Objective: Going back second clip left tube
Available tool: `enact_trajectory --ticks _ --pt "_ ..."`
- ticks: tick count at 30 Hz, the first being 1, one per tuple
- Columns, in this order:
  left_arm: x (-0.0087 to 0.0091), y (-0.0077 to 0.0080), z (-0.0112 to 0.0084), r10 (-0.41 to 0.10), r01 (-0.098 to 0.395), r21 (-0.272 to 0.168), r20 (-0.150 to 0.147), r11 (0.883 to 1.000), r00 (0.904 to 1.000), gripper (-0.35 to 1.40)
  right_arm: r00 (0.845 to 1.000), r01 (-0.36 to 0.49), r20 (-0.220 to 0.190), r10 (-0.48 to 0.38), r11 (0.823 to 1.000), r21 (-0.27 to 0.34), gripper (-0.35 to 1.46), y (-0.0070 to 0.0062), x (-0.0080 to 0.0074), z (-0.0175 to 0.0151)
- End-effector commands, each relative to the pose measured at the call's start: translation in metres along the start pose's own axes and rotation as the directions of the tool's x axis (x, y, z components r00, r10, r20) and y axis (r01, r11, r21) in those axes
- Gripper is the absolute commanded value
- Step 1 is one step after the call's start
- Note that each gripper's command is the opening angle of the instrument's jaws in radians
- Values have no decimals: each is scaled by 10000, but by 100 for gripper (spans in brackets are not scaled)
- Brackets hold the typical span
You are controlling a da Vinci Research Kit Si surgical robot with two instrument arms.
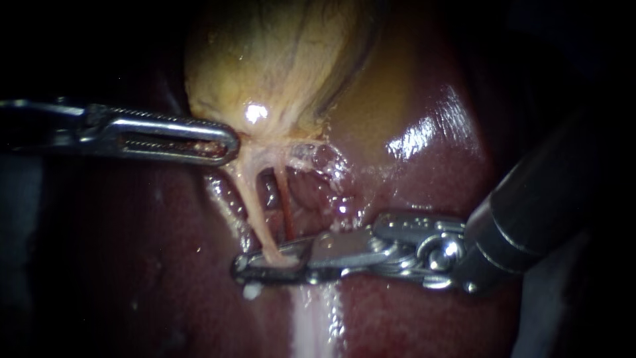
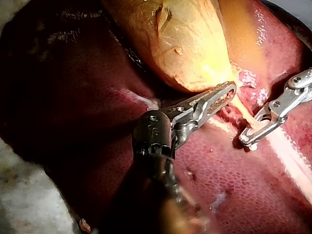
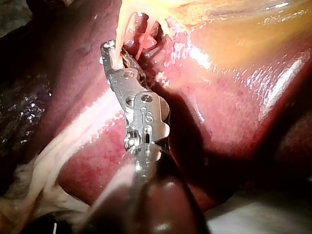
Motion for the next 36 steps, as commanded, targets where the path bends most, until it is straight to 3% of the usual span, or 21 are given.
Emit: enact_trajectory --ticks 1,8,12,15,20,36 --pt "0 0 0 -1 1 -2 0 10000 10000 -35 10000 1 1 -1 10000 4 -35 0 0 0" --pt "0 0 0 0 0 -3 1 10000 10000 -35 10000 -6 0 6 10000 6 -35 0 1 -1" --pt "0 0 0 -1 1 -2 0 10000 10000 -35 9970 776 -1 -776 9970 39 18 -1 8 -1" --pt "0 0 0 0 0 -2 1 10000 10000 -35 9941 1077 -146 -1077 9942 39 39 -2 16 -5" --pt "0 0 0 1 -1 -2 1 10000 10000 -35 9903 1364 -261 -1368 9905 -164 45 -5 25 -11" --pt "-1 -1 0 5 -5 0 0 10000 10000 -35 9853 1664 -356 -1673 9857 -259 49 -7 27 -31"
